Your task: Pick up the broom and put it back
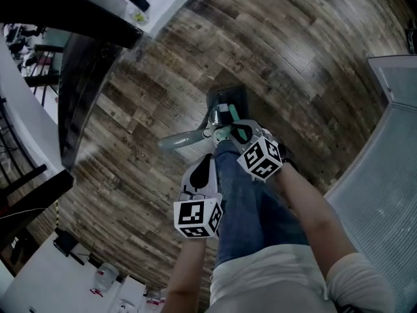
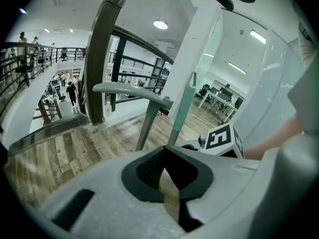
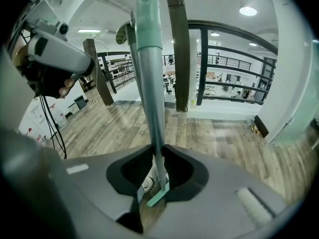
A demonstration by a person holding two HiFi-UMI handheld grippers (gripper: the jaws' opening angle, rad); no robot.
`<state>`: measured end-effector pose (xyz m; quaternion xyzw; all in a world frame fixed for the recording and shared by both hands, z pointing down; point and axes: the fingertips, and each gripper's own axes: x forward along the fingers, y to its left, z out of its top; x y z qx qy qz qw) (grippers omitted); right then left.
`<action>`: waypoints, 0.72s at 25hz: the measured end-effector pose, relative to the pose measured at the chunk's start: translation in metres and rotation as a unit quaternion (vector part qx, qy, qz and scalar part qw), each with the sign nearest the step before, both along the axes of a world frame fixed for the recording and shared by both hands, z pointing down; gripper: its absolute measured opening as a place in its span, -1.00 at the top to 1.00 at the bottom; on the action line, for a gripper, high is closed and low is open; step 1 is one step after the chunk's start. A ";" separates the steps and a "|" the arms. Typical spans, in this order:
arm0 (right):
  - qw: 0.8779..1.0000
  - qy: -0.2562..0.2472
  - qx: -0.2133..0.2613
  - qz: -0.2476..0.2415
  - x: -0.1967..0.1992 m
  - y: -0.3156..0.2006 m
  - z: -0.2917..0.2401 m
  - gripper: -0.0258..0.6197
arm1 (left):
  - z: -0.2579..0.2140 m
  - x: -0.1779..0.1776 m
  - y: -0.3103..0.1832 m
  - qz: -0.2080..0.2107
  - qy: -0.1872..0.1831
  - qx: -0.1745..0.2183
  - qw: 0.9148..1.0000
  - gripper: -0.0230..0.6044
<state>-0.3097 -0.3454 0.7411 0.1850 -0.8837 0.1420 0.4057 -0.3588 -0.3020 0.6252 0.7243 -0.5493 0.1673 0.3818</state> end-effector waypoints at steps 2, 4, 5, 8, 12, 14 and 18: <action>1.000 0.003 0.000 0.003 0.008 0.005 -0.004 0.67 | -0.005 0.005 0.004 0.002 -0.001 0.003 1.000 0.90; 1.000 0.005 0.002 0.007 0.016 0.011 -0.009 0.67 | -0.011 0.010 0.009 0.003 -0.003 0.006 1.000 0.90; 1.000 0.005 0.004 0.011 0.020 0.013 -0.012 0.67 | -0.014 0.011 0.011 0.003 -0.003 0.007 1.000 0.90; 1.000 0.005 0.007 0.022 0.031 0.021 -0.020 0.67 | -0.023 0.017 0.018 0.004 -0.005 0.012 1.000 0.90; 0.999 -0.001 0.015 0.041 0.044 0.031 -0.036 0.67 | -0.034 0.025 0.029 0.007 -0.009 0.020 1.000 0.90; 0.999 -0.007 0.020 0.049 0.050 0.036 -0.047 0.67 | -0.040 0.030 0.036 0.008 -0.011 0.024 1.000 0.90; 0.997 -0.021 0.033 0.063 0.059 0.044 -0.074 0.67 | -0.055 0.039 0.049 0.009 -0.013 0.032 0.999 0.90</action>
